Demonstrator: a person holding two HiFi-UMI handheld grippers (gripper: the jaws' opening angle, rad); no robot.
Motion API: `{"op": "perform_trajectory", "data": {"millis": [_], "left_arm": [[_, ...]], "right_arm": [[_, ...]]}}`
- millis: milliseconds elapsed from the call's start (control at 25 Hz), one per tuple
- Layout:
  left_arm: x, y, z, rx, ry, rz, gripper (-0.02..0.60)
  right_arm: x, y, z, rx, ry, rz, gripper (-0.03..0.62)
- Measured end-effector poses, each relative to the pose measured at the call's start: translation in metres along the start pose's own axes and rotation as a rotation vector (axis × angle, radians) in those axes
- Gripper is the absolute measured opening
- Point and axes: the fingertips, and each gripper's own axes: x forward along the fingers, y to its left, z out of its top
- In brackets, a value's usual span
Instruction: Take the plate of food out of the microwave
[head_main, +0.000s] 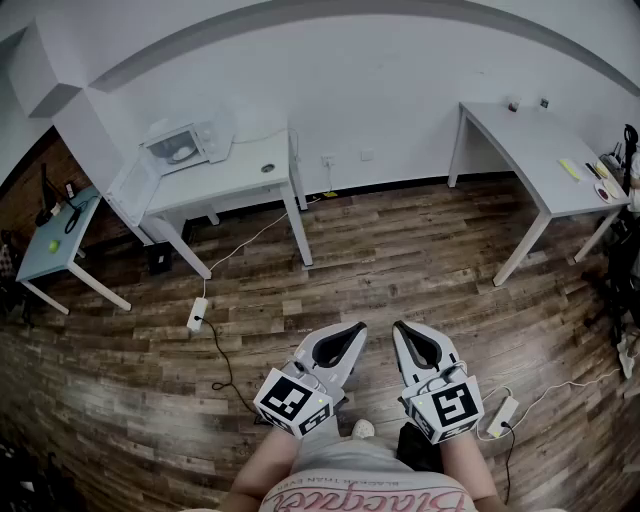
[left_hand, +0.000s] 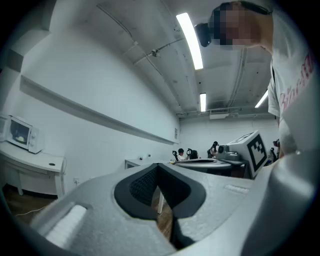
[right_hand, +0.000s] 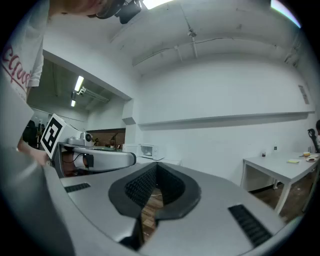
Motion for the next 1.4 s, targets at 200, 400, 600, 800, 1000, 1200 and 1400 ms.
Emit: {"op": "perform_trajectory", "data": {"millis": [200,400,600,800,1000,1200,1400], "left_arm": [[-0.001,0.008,-0.001,0.005,-0.009,0.019,0.005],[-0.009,0.029,0.004,0.017,-0.024,0.051,0.005],[-0.015,0.05,0.013,0.043,-0.031,0.077,0.005],[-0.036,0.084,0.017,0.045,-0.04,0.134,0.005],[-0.055,0.111,0.026,0.074,-0.085,0.161,0.005],[-0.084,0.147,0.029,0.1,-0.124,0.312,0.005],[-0.107,0.183,0.027,0.035,-0.095,0.395,0.005]], "right_arm": [[0.008,-0.004,0.0,-0.012,0.002,-0.009,0.011],[0.025,0.01,0.003,-0.065,0.005,0.008,0.011],[0.047,0.012,0.009,-0.026,-0.014,0.016,0.011],[0.077,0.034,0.016,-0.014,-0.04,0.067,0.012],[0.107,0.056,0.018,-0.022,-0.031,0.112,0.011],[0.133,0.084,0.017,-0.02,-0.029,0.191,0.011],[0.167,0.109,0.022,-0.039,-0.009,0.249,0.012]]}}
